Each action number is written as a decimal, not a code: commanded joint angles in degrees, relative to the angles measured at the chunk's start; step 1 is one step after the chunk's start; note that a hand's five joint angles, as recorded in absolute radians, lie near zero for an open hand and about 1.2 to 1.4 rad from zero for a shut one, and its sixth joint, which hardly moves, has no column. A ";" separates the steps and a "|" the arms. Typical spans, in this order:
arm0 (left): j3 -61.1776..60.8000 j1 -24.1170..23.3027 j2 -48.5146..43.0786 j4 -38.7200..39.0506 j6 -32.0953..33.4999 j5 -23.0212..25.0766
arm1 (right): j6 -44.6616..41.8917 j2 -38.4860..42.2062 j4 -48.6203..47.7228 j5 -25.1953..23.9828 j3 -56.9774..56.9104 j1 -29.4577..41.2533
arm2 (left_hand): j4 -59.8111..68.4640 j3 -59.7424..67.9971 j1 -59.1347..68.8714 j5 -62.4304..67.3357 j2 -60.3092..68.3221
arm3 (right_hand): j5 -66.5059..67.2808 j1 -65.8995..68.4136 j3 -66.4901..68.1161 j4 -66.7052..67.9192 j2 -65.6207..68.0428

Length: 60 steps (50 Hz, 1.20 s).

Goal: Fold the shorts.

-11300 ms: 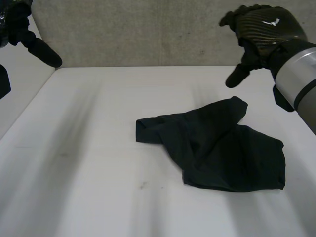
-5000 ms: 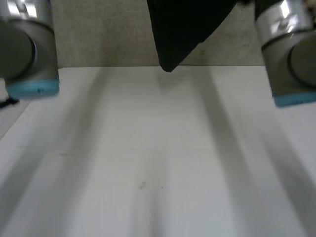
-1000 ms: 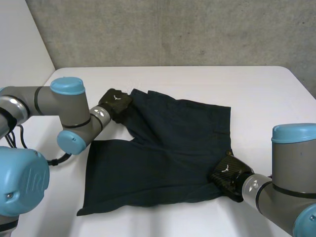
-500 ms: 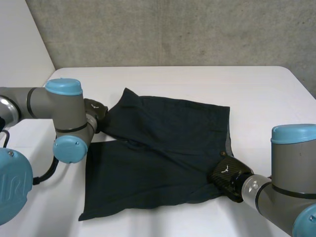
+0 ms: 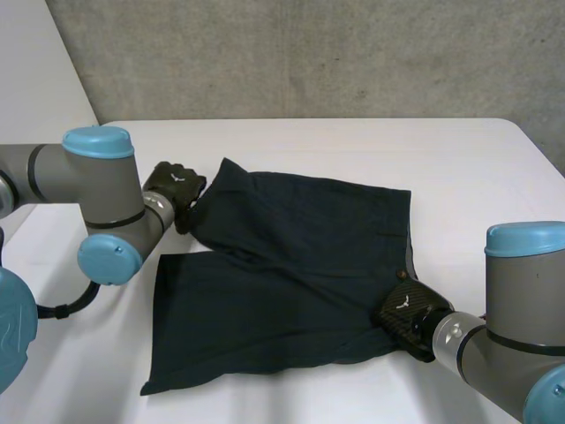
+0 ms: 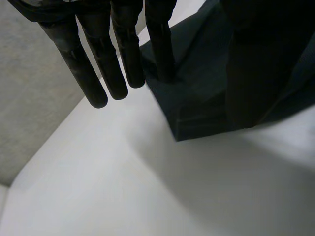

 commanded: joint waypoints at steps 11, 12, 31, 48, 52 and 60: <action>2.55 3.13 -4.89 0.48 -0.08 1.35 | -0.01 0.27 0.00 0.00 0.00 0.03 | 46.08 45.73 46.56 46.31 45.85 | 14.98 22.44 11.92 11.84 11.21; 2.82 3.31 -4.98 0.66 -0.08 0.73 | -0.01 0.27 0.00 0.00 0.00 0.03 | 46.20 45.85 46.68 46.43 45.97 | 14.98 22.44 11.92 11.84 11.21; -1.31 1.29 -2.61 1.80 0.01 -7.80 | 3.33 -0.26 0.09 -0.09 -0.35 0.03 | -8.10 -8.45 -7.62 -7.87 -8.33 | 14.98 22.44 11.92 11.84 11.21; -33.63 0.76 31.04 1.89 -7.71 -0.96 | 4.99 -0.44 0.09 -0.09 -0.70 0.12 | -4.07 -4.42 -3.60 -3.84 -4.31 | 14.98 22.44 11.92 11.84 11.21; -44.34 -0.20 38.77 0.93 -12.72 5.98 | 8.41 -0.44 0.18 -0.18 -1.22 0.12 | -2.06 -2.41 -1.58 -1.83 -2.29 | 14.98 22.44 11.92 11.84 11.21; -55.35 -1.61 41.96 -1.54 -15.19 5.74 | 12.12 -0.52 0.09 -0.09 -2.10 -0.32 | -2.72 -3.07 -2.25 -2.49 -2.96 | 14.98 22.44 11.92 11.84 11.21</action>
